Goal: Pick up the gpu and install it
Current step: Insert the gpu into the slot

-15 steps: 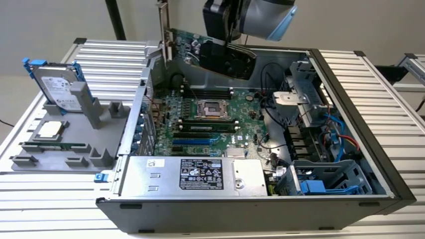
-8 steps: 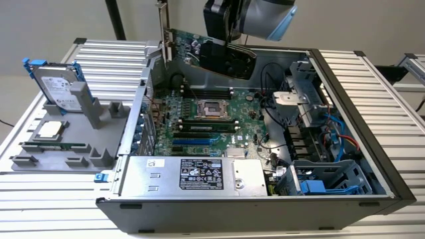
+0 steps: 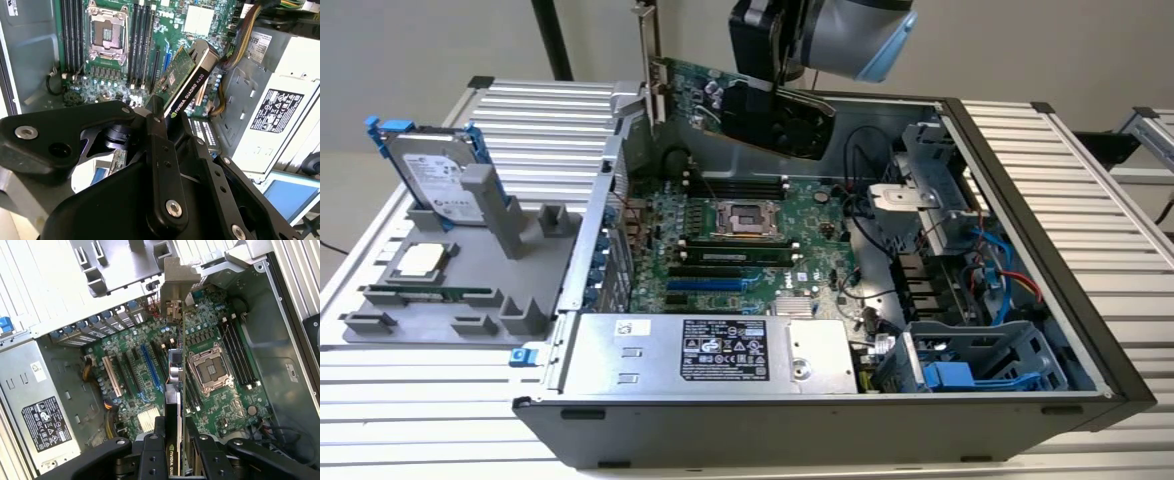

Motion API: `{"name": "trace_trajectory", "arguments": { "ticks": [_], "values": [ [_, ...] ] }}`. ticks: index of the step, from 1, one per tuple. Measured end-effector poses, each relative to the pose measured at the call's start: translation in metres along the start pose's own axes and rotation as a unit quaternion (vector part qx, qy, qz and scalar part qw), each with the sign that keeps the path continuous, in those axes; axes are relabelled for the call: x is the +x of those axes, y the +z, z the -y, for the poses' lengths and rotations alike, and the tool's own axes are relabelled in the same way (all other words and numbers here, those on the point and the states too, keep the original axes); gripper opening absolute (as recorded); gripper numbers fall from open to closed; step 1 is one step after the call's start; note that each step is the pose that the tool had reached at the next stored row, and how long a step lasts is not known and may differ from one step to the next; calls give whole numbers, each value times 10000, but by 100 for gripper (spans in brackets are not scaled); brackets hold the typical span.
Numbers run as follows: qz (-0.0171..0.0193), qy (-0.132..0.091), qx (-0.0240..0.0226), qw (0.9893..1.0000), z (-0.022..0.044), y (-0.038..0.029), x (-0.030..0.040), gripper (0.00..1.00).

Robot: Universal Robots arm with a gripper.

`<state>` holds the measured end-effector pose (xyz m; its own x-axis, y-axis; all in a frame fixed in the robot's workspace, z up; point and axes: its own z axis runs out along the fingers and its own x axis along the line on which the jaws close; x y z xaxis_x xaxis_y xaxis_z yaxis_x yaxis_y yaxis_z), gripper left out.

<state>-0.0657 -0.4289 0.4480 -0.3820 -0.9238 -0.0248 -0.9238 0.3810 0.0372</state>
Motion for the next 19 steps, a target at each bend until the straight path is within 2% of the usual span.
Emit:
{"name": "trace_trajectory", "arguments": {
  "ticks": [10,19],
  "values": [
    [-9,-237,-6,9997,0,0,0,0],
    [-23,-602,-15,9982,0,0,0,0]
  ]
}}
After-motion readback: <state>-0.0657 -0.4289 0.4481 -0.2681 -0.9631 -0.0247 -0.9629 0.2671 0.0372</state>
